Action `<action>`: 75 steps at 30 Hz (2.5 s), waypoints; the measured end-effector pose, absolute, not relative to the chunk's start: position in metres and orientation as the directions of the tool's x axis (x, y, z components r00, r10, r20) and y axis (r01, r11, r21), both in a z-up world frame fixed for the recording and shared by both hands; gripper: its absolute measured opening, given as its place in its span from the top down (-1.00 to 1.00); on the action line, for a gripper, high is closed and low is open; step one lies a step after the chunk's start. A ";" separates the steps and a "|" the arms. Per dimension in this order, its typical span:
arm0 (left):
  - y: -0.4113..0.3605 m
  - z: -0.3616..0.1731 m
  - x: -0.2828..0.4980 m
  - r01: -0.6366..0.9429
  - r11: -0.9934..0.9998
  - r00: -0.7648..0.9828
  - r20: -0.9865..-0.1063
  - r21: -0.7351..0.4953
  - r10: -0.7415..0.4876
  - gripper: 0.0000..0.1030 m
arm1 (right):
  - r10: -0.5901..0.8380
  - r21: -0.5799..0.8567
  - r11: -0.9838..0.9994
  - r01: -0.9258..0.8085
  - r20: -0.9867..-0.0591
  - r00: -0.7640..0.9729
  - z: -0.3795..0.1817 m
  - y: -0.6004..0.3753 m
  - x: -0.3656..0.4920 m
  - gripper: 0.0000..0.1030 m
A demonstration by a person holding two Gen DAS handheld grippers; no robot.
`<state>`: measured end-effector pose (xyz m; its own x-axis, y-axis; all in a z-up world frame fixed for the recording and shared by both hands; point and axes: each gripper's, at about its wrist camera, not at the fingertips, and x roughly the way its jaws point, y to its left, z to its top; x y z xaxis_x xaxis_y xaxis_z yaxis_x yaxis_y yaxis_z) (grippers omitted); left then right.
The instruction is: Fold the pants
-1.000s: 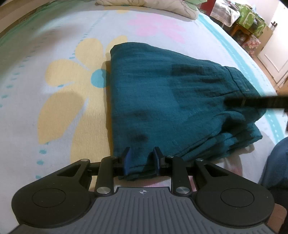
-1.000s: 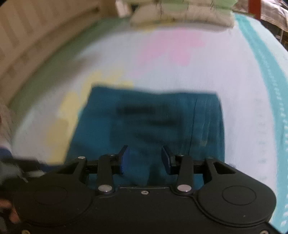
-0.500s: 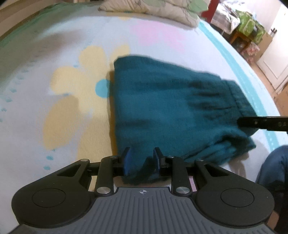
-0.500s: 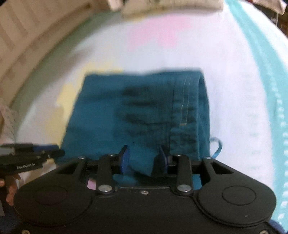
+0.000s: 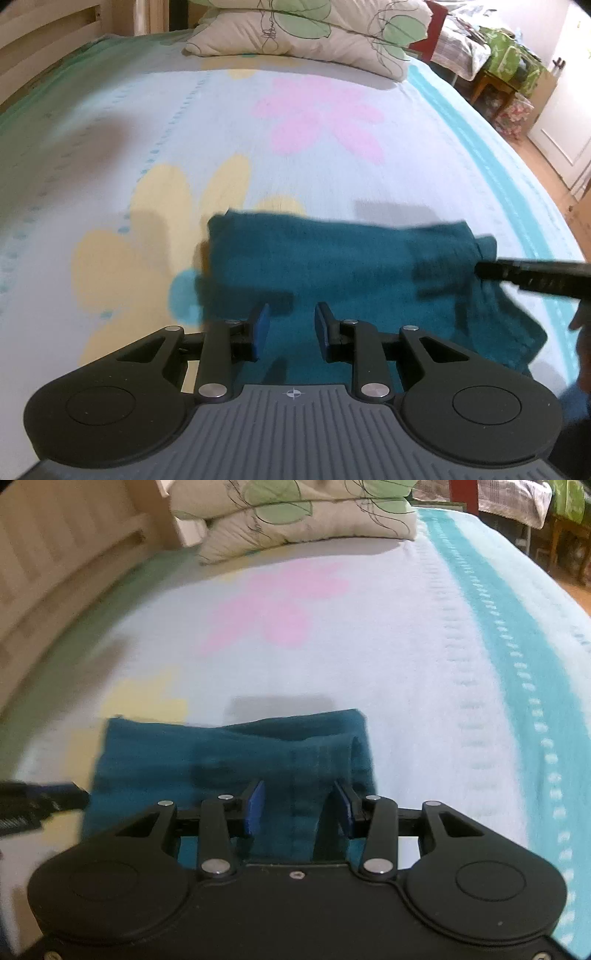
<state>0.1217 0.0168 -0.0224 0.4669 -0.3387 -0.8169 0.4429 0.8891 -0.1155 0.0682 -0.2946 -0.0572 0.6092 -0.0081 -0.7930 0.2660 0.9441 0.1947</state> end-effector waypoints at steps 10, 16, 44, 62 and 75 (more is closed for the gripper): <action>0.004 -0.050 0.167 0.405 0.910 0.446 -0.850 -0.088 -0.280 0.49 | 0.014 0.236 0.924 0.301 -0.806 0.592 -0.071 -0.311 0.073 -0.08; 0.019 -0.044 0.144 0.418 0.903 0.440 -0.847 -0.102 -0.299 0.47 | 0.051 0.259 0.907 0.333 -0.850 0.524 -0.079 -0.316 0.056 -0.39; 0.028 -0.075 0.107 0.426 0.899 0.421 -0.858 -0.100 -0.295 -0.48 | 0.260 0.565 0.749 0.347 -0.732 0.630 -0.100 -0.338 0.034 -0.70; 0.033 -0.048 0.103 0.340 0.931 0.523 -0.796 -0.134 -0.306 0.84 | 0.126 0.365 0.891 0.268 -0.768 0.628 -0.077 -0.301 0.039 0.45; 0.127 -0.014 0.100 0.193 0.979 0.666 -0.725 -0.059 -0.175 0.85 | 0.293 0.385 0.923 -0.001 -0.701 0.651 -0.037 -0.203 0.116 0.51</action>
<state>0.1003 0.1275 -0.0137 0.6662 -0.1749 -0.7250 0.1926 0.9795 -0.0593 0.1158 -0.2031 -0.0369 0.6508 0.2927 -0.7006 -0.0010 0.9231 0.3846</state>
